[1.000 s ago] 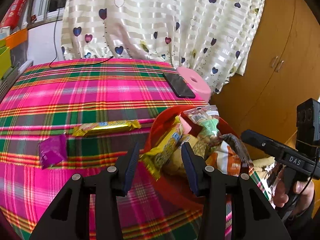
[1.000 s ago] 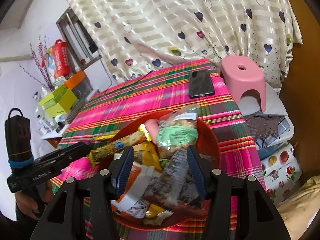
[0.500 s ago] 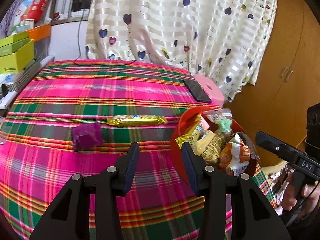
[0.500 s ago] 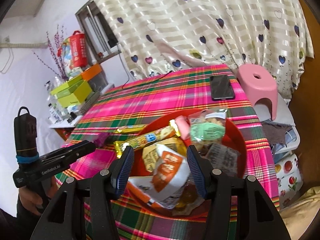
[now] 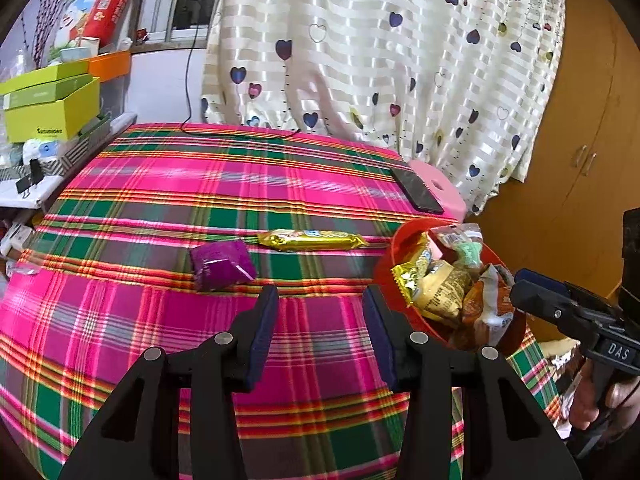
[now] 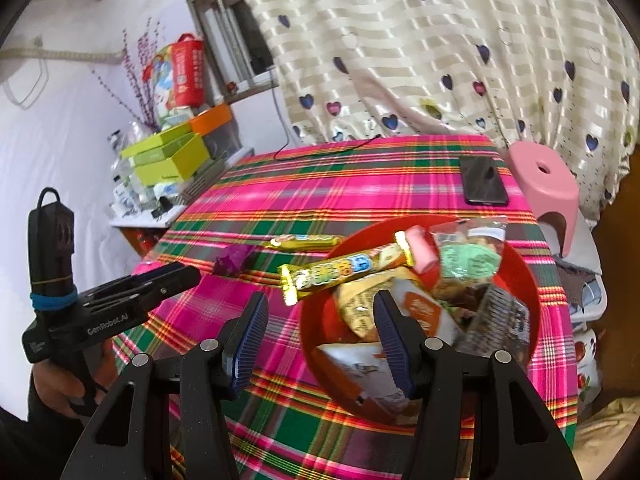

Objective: Organize snacks
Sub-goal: 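Move both tools back toward the purple packet and second wafer bar, then grasp the purple packet with the left tool while the right tool grasps the second wafer bar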

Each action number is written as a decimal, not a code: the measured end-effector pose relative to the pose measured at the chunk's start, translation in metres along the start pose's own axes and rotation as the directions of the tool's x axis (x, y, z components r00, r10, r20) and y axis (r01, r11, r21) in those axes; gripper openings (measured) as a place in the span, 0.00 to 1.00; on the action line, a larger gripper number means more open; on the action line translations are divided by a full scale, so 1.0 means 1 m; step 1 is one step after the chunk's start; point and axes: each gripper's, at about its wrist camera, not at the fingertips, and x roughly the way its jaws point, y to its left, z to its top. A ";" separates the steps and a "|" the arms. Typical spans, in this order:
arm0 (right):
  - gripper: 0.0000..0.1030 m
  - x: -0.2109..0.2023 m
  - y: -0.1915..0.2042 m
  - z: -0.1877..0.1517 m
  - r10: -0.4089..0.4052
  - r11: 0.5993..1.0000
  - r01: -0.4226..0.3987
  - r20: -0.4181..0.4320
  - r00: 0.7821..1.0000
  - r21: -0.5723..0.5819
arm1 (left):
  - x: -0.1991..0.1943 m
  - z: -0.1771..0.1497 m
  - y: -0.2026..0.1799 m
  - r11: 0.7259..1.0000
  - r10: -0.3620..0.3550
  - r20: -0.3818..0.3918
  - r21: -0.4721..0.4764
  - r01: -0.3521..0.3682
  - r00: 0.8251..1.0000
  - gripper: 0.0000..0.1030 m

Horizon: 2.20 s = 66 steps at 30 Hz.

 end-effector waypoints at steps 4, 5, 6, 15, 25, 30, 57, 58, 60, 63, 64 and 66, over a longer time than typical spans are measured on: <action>0.52 0.005 0.009 0.001 0.001 1.000 -0.001 -0.012 1.000 -0.020 | -0.002 -0.003 0.007 1.000 0.007 0.002 -0.008 -0.007 1.000 0.44; 0.52 0.007 0.011 0.001 -0.001 1.000 0.001 -0.014 1.000 -0.024 | -0.002 -0.004 0.010 1.000 0.008 0.002 -0.009 -0.008 1.000 0.44; 0.52 0.007 0.012 0.001 -0.001 1.000 0.001 -0.015 1.000 -0.026 | -0.003 -0.005 0.012 1.000 0.009 0.002 -0.011 -0.009 1.000 0.44; 0.52 0.015 0.025 0.008 -0.006 0.998 0.005 -0.020 1.000 -0.068 | -0.001 -0.010 0.035 0.999 0.032 -0.008 -0.038 -0.033 0.999 0.44; 0.52 0.035 0.037 0.030 0.001 0.988 -0.008 -0.047 0.999 -0.155 | 0.015 -0.003 0.065 0.996 0.072 -0.038 -0.041 -0.074 0.997 0.44; 0.52 0.051 0.042 0.044 0.005 0.978 -0.020 -0.074 0.997 -0.210 | 0.026 0.006 0.074 0.998 0.067 -0.048 0.000 -0.067 0.997 0.44; 0.52 0.247 0.034 0.088 -0.132 0.811 -0.234 -0.557 0.820 -0.536 | 0.118 0.043 0.091 0.883 -0.111 -0.265 0.417 0.217 0.958 0.61; 0.52 0.252 0.033 0.088 -0.135 0.810 -0.240 -0.568 0.812 -0.535 | 0.119 0.042 0.090 0.880 -0.115 -0.270 0.420 0.225 0.956 0.61; 0.52 0.260 0.032 0.086 -0.138 0.808 -0.253 -0.588 0.797 -0.532 | 0.123 0.042 0.087 0.873 -0.127 -0.290 0.421 0.246 0.948 0.61; 0.48 0.270 0.032 0.082 -0.160 0.805 -0.254 -0.609 0.777 -0.536 | 0.130 0.038 0.083 0.876 -0.109 -0.320 0.416 0.243 0.941 0.61; 0.41 0.272 0.032 0.081 -0.165 0.805 -0.252 -0.610 0.775 -0.537 | 0.133 0.036 0.082 0.879 -0.093 -0.327 0.417 0.232 0.940 0.61; 0.31 0.274 0.034 0.080 -0.157 0.805 -0.259 -0.613 0.774 -0.534 | 0.133 0.033 0.079 0.881 -0.073 -0.312 0.425 0.207 0.947 0.61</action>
